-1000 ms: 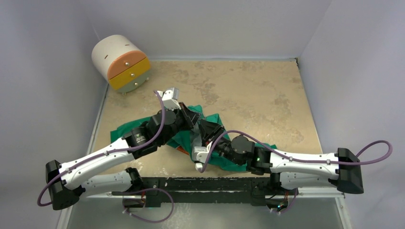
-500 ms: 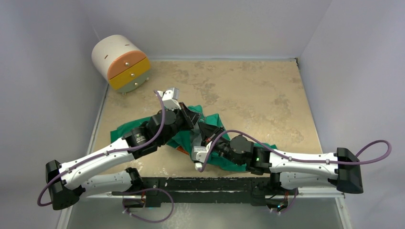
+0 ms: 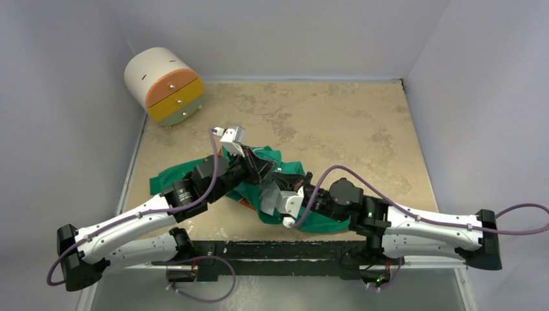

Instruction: Zip up the jacket

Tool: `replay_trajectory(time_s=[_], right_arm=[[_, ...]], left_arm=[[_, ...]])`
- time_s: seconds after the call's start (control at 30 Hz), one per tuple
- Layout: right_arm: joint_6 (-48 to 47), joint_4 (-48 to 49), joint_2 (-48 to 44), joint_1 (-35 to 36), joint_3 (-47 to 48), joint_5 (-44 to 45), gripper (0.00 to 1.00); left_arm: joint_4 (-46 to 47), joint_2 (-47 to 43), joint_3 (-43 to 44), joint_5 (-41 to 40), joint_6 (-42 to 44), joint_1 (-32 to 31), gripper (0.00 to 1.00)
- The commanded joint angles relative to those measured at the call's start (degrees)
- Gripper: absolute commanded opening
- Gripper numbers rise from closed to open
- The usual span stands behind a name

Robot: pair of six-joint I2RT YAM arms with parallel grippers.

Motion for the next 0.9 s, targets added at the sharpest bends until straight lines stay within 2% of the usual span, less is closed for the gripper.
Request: replay_trajectory(time_s=[0.0,0.2,0.43,0.87], right_arm=[[7.3,-1.6,-0.7,-0.6,3.1,-4.5,0.00],[12.1,-0.8,-0.9,-1.6,2.5,-4.9,0.00],[18.9,5.3,-7.2,-3.3,-2.6,-2.8,0.00],[24.9,11.6,-13.2,-8.7,-8.6,-5.3,0.00]], left_arm=[[7.7,-2.5,-1.5,7.0,5.0,-0.2,0.00],[11.1,-4.5,-4.0,10.3,6.5,-0.2,0.00],[12.5,-5.0,-5.4,15.9,7.5,-0.2,0.00],[16.7,-5.1,-7.2,25.2,7.1,-0.2,0.00]])
